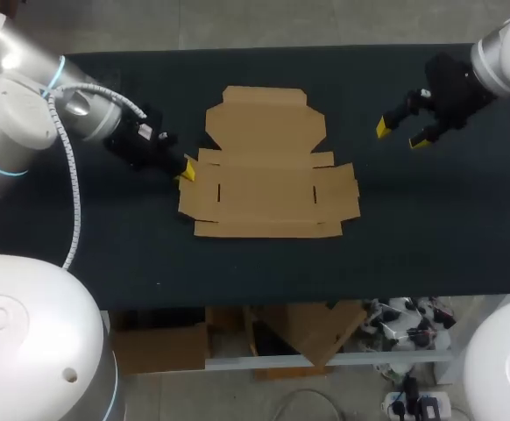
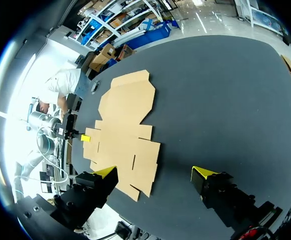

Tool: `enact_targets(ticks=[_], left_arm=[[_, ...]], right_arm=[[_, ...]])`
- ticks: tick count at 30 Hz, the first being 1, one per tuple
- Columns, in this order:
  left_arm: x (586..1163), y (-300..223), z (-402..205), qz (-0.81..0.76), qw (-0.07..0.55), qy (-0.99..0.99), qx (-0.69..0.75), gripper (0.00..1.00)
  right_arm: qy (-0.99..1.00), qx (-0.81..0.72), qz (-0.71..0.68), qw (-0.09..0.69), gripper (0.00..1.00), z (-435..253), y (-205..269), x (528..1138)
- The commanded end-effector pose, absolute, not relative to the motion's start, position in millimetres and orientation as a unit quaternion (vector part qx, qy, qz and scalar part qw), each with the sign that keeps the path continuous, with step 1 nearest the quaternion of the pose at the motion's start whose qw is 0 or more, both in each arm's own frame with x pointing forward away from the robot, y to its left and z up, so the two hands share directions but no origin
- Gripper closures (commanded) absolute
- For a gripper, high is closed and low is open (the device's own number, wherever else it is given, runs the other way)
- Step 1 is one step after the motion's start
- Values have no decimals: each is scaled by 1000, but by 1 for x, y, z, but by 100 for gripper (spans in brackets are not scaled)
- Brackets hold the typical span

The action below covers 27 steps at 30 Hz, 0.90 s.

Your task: Assemble the packaging by folding the flat box into shape, placing the metal phone stand inside, and closing the box properly

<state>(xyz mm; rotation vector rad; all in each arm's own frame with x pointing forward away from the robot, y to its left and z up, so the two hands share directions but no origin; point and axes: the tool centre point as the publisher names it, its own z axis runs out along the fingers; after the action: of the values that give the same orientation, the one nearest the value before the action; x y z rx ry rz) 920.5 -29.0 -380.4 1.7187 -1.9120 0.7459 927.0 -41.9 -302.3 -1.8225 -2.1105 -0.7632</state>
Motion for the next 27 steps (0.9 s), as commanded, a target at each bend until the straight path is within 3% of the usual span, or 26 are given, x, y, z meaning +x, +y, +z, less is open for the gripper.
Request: enact_targets(ticks=[1, 27], left_arm=[[908, -28, -376, 274, 225, -694, 627, 100], [866, -49, -383, 292, 266, -672, 626, 100]], right_arm=[[-720, -632, -264, 112, 0, -299, -42, 912], [-719, -625, -284, 108, 0, -302, -48, 862]])
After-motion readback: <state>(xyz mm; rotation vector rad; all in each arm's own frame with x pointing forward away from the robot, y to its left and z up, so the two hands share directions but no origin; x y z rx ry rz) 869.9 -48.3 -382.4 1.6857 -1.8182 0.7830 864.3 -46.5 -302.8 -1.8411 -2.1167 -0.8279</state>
